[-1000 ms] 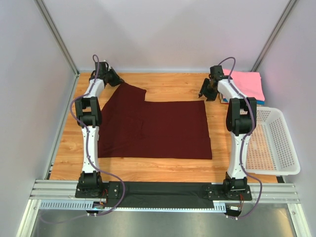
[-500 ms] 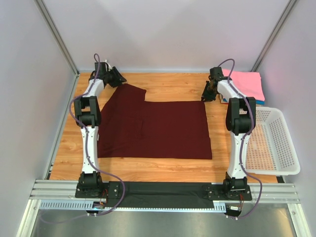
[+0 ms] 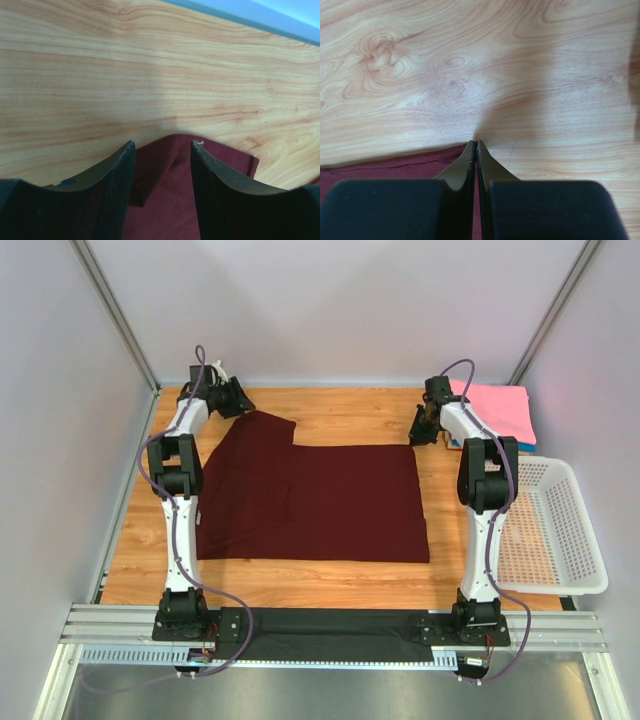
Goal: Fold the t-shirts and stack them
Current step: Fold the tshirt
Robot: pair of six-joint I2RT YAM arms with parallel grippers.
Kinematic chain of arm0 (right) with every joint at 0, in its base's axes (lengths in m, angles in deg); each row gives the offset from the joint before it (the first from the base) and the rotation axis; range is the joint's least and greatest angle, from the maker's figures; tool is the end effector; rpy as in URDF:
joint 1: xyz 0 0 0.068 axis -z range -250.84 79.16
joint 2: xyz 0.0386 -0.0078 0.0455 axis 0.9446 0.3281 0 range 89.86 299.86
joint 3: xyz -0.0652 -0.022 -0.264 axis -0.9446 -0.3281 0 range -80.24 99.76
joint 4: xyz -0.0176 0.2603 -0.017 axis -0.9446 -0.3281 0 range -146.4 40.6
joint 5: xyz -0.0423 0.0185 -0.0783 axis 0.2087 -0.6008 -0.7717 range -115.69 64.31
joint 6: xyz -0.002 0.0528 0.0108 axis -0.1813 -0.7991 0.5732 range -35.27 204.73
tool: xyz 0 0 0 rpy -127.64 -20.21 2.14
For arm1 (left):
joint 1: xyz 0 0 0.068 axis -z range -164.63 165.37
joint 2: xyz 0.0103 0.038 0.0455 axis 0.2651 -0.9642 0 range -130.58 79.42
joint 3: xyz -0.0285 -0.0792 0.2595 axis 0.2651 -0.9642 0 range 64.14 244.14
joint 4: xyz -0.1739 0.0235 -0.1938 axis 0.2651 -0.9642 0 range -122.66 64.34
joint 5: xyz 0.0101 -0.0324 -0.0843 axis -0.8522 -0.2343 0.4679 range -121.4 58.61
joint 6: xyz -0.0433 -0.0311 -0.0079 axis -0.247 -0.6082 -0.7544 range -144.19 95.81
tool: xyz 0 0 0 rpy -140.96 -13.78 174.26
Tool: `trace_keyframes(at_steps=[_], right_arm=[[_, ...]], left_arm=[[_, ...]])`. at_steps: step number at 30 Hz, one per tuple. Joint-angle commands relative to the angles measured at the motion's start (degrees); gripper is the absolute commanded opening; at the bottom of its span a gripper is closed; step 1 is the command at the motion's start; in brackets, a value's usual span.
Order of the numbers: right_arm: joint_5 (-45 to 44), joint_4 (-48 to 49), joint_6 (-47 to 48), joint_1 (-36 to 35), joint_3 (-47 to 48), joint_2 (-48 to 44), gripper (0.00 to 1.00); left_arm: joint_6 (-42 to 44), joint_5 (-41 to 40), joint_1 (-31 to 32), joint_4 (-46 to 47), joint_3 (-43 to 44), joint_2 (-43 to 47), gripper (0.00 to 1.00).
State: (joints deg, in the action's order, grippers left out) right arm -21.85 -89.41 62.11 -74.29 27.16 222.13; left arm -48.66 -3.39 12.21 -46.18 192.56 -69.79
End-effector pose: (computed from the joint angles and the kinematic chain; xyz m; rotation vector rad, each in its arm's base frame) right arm 0.4906 0.0319 0.1611 0.4330 2.6860 0.2252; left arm 0.5763 0.0151 0.1482 -0.2955 2.2828 -0.7519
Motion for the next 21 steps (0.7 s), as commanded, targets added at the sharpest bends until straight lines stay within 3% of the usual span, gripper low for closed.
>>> trace_keyframes(at_steps=[1, 9, 21], right_arm=[[0.56, 0.28, 1.08, 0.19, -0.52, 0.01, 0.0], [1.17, 0.28, 0.99, 0.1, -0.61, 0.01, 0.0], [1.88, 0.98, 0.9, 0.02, -0.78, -0.17, 0.0]], left_arm=[[5.04, -2.35, -0.36, -3.48, -0.89, 4.88, 0.56], [9.7, -7.53, -0.45, -4.54, -3.0, 9.55, 0.6], [9.62, -5.33, -0.45, -5.15, -0.19, 3.14, 0.61]])
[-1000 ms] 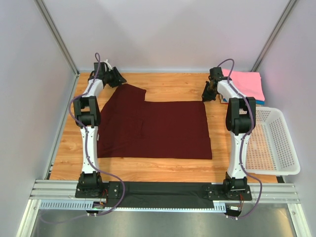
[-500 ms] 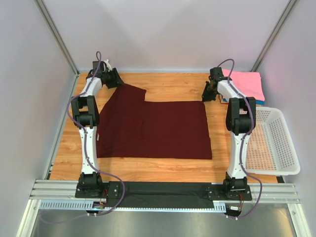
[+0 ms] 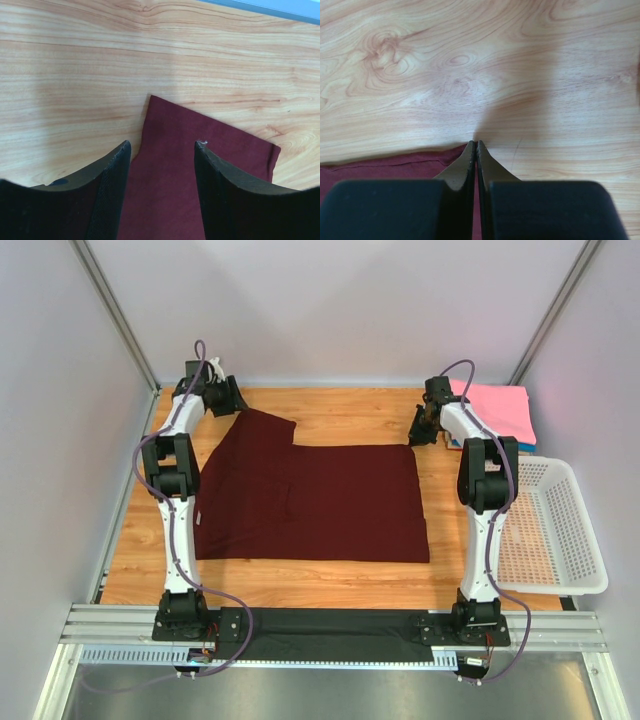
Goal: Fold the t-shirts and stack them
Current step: Fold the tshirt
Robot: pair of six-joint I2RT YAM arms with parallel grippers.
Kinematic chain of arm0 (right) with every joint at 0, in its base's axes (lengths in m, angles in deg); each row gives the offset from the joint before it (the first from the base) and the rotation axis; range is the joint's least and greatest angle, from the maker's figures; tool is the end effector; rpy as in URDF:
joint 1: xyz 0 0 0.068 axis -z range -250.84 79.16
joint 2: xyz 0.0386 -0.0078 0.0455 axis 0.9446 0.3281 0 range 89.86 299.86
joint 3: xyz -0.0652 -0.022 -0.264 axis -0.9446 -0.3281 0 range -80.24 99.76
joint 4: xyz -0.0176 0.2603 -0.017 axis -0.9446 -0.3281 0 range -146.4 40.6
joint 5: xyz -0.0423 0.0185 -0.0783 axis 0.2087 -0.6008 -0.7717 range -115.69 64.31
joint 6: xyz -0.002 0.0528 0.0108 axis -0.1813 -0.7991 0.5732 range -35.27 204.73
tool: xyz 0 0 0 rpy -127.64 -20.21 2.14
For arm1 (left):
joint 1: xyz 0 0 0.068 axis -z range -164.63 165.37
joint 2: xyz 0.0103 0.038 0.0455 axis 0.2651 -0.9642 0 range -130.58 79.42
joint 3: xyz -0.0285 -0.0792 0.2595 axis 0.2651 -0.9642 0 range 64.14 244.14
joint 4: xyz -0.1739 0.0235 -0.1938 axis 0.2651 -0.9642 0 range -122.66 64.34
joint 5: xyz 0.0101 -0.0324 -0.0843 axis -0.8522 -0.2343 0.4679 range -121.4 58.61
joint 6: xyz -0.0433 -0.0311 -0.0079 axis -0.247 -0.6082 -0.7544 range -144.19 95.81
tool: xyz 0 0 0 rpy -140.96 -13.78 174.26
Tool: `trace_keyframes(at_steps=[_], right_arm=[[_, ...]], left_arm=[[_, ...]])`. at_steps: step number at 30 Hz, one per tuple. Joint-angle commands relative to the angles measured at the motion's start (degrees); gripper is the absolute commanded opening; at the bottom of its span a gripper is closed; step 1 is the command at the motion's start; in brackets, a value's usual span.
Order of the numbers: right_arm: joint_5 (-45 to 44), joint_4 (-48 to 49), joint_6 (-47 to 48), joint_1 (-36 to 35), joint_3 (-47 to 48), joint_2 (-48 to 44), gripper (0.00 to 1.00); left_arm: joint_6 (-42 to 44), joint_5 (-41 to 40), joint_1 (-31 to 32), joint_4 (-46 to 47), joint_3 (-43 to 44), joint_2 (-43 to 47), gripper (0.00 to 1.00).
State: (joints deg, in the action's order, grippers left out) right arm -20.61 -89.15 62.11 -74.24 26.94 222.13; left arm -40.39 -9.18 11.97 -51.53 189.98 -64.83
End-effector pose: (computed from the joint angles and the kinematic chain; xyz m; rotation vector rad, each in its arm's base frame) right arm 0.4904 0.0322 0.1602 0.4280 2.6886 0.2541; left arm 0.5620 0.0199 0.1727 -0.2067 2.3308 -0.5646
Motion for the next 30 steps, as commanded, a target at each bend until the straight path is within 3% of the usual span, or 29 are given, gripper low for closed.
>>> trace_keyframes(at_steps=[1, 9, 12, 21, 25, 30], right_arm=[[0.72, 0.72, 0.82, 0.06, -0.56, -0.08, 0.0], [1.16, 0.81, 0.64, -0.03, 0.23, -0.25, 0.0], [1.42, 0.99, 0.46, 0.15, 0.23, -0.26, 0.0], [0.81, 3.79, 1.16, 0.15, -2.23, -1.66, 0.0], [-0.34, 6.87, 2.22, 0.06, -5.3, -5.17, 0.0], [0.54, 8.99, 2.66, 0.15, -7.16, -7.64, 0.0]], left_arm=[[0.4, 1.15, -0.2, 0.2, 2.83, -2.35, 0.61], [-1.02, 0.37, 0.41, -2.35, 6.7, -4.73, 0.59], [-1.63, 1.6, 0.5, -2.87, 7.93, -5.61, 0.53], [-1.2, 1.69, 0.85, -2.96, 6.44, -2.11, 0.0], [-2.42, 4.31, 0.15, 1.51, -0.31, 3.61, 0.0], [-1.81, 5.04, 0.06, 1.0, -1.47, 7.57, 0.0]])
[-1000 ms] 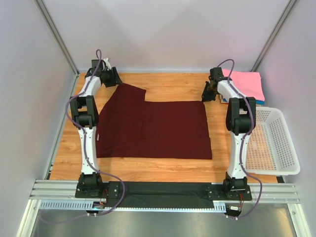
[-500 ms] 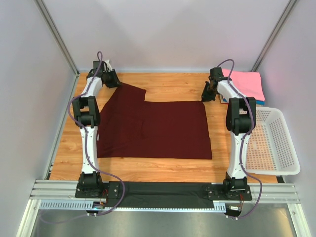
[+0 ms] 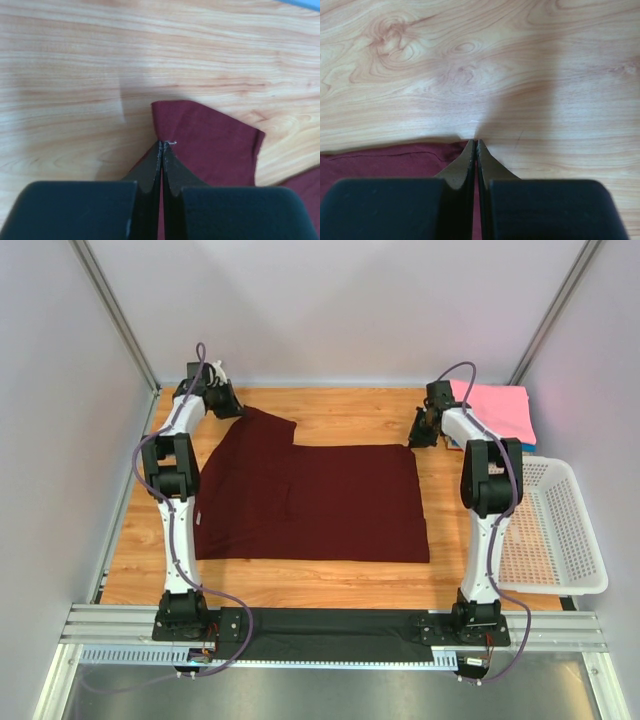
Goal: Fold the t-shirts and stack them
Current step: Fold the tshirt
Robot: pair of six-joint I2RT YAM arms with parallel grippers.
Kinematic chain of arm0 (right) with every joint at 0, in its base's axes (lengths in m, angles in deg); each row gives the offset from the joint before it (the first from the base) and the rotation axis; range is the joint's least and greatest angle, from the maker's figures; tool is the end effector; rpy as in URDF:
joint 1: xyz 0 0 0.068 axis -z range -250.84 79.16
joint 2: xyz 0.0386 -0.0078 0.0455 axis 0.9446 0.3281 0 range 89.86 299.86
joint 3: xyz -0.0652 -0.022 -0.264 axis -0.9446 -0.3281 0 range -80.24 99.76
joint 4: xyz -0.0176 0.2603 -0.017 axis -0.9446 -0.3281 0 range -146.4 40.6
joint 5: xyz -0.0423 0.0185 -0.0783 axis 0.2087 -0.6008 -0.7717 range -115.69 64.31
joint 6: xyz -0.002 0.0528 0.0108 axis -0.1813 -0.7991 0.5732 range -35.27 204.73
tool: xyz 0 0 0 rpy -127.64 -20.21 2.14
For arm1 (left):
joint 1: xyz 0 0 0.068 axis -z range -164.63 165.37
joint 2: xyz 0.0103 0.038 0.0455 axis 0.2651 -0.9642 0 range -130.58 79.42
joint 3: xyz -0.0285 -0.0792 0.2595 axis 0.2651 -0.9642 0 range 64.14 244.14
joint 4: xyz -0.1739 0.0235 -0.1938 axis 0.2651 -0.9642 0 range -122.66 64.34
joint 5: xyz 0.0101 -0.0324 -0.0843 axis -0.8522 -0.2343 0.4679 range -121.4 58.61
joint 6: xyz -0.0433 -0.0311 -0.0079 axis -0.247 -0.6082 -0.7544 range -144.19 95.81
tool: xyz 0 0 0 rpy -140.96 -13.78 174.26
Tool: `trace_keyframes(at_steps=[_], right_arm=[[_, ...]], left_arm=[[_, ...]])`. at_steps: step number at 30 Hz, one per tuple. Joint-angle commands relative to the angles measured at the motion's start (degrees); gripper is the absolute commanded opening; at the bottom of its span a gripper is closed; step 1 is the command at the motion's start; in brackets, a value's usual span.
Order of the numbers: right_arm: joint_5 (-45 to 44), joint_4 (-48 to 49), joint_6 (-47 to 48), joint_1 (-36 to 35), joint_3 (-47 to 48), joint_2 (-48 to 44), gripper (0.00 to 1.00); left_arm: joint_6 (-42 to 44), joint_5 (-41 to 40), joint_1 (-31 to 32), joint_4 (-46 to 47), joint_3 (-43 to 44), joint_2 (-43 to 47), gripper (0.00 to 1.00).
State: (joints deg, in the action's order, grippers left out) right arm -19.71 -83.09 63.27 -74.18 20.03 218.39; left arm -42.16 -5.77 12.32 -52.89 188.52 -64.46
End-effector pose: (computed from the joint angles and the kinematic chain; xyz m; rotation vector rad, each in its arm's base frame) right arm 0.4791 0.0316 0.1603 0.3864 2.6440 0.2793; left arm 0.5569 0.0143 0.1667 -0.2222 2.3703 -0.6568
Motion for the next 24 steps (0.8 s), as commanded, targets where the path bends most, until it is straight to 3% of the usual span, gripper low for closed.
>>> trace_keyframes(at_steps=[1, 13, 24], right_arm=[[0.0, 2.84, 1.5, 0.08, -0.25, -4.42, 0.0], [0.97, 11.45, 1.68, -0.01, -9.3, -12.24, 0.0], [-4.04, 13.91, 0.62, 0.08, -22.64, -22.88, 0.0]], left_arm=[[0.13, -0.47, -0.29, 2.0, -0.71, 8.07, 0.0], [0.05, -0.84, -0.64, 4.98, -11.24, 15.63, 0.0], [1.37, -3.66, -0.91, 4.8, -23.64, 27.85, 0.0]])
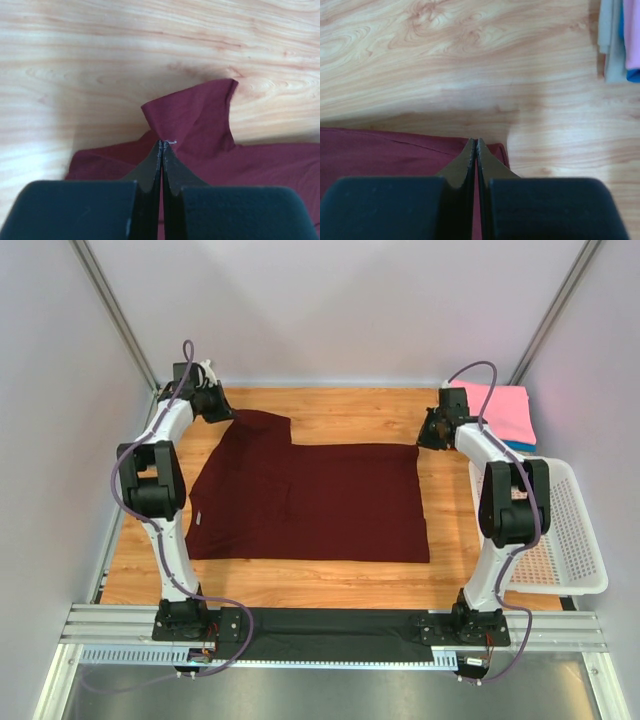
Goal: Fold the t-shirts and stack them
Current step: Fold the tshirt
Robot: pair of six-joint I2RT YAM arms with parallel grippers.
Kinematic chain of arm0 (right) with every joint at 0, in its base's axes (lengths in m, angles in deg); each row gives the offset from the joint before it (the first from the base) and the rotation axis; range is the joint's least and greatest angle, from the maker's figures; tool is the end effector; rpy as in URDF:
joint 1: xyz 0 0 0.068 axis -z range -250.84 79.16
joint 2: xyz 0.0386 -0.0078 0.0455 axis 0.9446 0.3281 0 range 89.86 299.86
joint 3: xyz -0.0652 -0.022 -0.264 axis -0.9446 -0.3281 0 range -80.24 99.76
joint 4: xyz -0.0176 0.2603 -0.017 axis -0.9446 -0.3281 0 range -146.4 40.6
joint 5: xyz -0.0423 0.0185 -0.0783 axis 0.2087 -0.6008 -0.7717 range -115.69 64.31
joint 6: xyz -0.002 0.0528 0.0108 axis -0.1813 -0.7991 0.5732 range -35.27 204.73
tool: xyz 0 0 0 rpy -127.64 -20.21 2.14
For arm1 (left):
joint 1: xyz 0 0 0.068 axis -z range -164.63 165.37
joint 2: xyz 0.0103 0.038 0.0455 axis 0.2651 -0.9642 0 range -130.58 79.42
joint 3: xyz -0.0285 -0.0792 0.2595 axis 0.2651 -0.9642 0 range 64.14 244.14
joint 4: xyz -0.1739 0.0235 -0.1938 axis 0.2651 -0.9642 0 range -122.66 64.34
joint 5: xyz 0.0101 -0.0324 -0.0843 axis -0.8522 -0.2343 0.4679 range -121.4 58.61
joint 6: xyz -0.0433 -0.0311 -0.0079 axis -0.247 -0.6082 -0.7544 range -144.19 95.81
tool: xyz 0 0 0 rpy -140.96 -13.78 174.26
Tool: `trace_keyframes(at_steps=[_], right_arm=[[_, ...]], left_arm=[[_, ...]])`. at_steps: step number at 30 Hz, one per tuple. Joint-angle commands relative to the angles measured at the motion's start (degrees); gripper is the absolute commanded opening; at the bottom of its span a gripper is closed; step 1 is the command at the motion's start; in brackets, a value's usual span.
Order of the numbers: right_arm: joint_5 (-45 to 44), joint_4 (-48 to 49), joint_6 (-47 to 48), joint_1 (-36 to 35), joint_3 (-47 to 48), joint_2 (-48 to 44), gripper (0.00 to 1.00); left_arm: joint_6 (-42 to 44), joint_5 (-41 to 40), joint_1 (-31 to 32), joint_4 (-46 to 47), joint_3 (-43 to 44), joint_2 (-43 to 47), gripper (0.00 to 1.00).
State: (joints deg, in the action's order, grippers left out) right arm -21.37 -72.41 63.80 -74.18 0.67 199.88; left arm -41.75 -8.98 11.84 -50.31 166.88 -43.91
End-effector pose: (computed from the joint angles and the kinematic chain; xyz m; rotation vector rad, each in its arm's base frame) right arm 0.4200 0.0271 0.2083 0.3499 2.4726 0.2719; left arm 0.4906 0.0167 0.2282 -0.2416 2.3463 -0.5806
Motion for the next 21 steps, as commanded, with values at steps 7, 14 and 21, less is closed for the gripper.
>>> trace_keyframes(at_steps=[7, 14, 21], right_arm=[[-6.87, 3.32, 0.54, -0.01, -9.79, -8.59, 0.0], [-7.3, 2.88, 0.45, -0.01, -14.28, -14.3, 0.0], [-6.35, 6.12, 0.1, -0.01, -18.4, -18.7, 0.0]], left_arm=[[0.87, -6.05, -0.86, 3.19, -14.64, 15.83, 0.0], [-0.63, -6.95, -0.95, 2.32, -19.94, 21.37, 0.0], [-0.81, -10.54, -0.95, -1.89, -21.96, 26.38, 0.0]])
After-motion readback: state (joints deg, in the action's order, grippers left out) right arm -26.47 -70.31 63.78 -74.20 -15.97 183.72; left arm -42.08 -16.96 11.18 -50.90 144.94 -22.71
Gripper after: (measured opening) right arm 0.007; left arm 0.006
